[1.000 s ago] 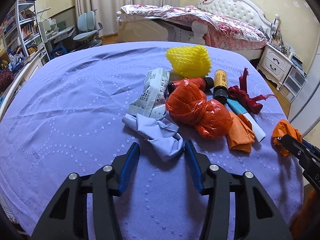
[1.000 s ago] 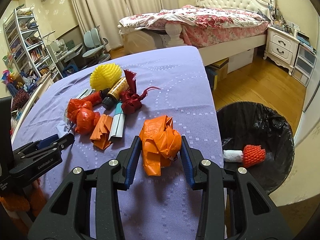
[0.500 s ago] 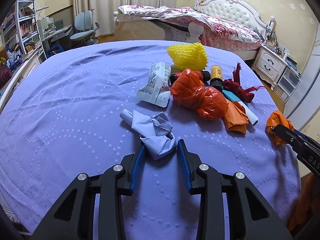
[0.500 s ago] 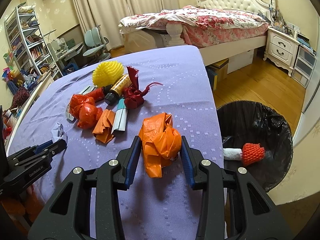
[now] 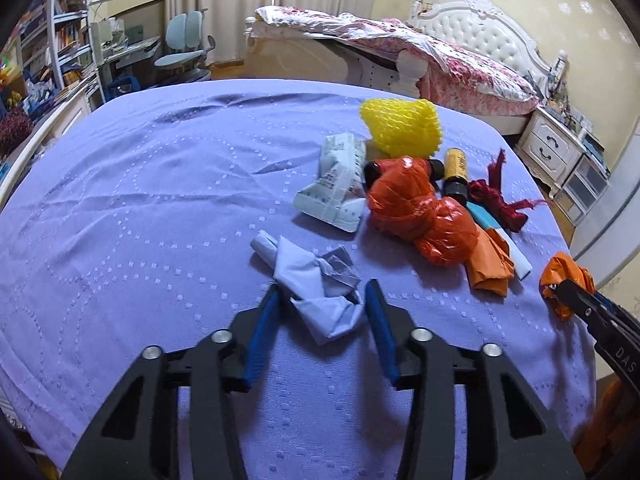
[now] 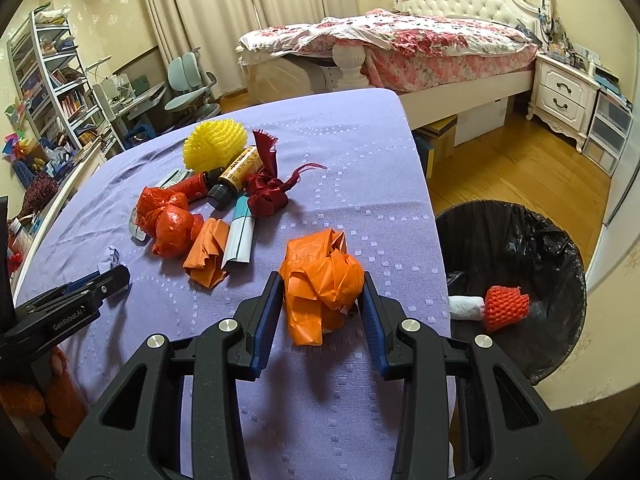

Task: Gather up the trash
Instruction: 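Grasp the crumpled light-blue paper with the left tool and lift it, then carry both items over the bin and open both tools to drop them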

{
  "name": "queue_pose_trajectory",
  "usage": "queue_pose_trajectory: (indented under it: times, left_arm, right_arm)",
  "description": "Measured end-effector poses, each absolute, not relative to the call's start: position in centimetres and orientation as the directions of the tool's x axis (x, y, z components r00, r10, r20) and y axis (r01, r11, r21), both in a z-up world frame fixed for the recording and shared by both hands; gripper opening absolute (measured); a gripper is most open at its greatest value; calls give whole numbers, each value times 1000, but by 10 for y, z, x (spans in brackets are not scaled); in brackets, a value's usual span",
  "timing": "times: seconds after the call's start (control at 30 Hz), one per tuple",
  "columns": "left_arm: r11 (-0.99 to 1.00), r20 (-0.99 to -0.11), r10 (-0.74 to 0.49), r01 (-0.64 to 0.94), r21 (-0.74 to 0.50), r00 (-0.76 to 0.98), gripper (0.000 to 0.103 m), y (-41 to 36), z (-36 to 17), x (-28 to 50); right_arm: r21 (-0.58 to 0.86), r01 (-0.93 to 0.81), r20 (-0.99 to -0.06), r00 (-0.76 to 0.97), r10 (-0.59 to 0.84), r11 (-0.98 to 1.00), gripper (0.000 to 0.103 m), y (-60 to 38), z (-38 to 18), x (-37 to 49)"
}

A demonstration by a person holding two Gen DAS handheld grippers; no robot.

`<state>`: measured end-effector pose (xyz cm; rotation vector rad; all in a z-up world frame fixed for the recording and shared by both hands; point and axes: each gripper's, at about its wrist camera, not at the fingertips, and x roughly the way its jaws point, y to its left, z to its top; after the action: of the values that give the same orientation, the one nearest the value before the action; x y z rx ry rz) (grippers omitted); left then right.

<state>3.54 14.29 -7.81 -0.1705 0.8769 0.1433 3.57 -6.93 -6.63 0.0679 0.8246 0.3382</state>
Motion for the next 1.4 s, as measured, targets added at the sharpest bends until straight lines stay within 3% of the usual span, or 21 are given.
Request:
queue_pose_trajectory:
  times: [0.07, 0.67, 1.07, 1.4]
  left_arm:
    - [981, -771, 56, -179, -76, 635, 32, 139, -78, 34]
    - [991, -723, -11, -89, -100, 691, 32, 111, -55, 15]
    - [988, -660, -155, 118, -100, 735, 32, 24, -31, 39]
    - [967, -673, -234, 237, -89, 701, 32, -49, -39, 76]
  right_arm:
    - [188, -269, -709, 628, 320, 945, 37, -69, -66, 36]
    - [189, -255, -677, 666, 314, 948, 36, -85, -51, 23]
    - [163, -112, -634, 750, 191, 980, 36, -149, -29, 23]
    - [155, 4, -632, 769, 97, 988, 37, -207, -35, 40]
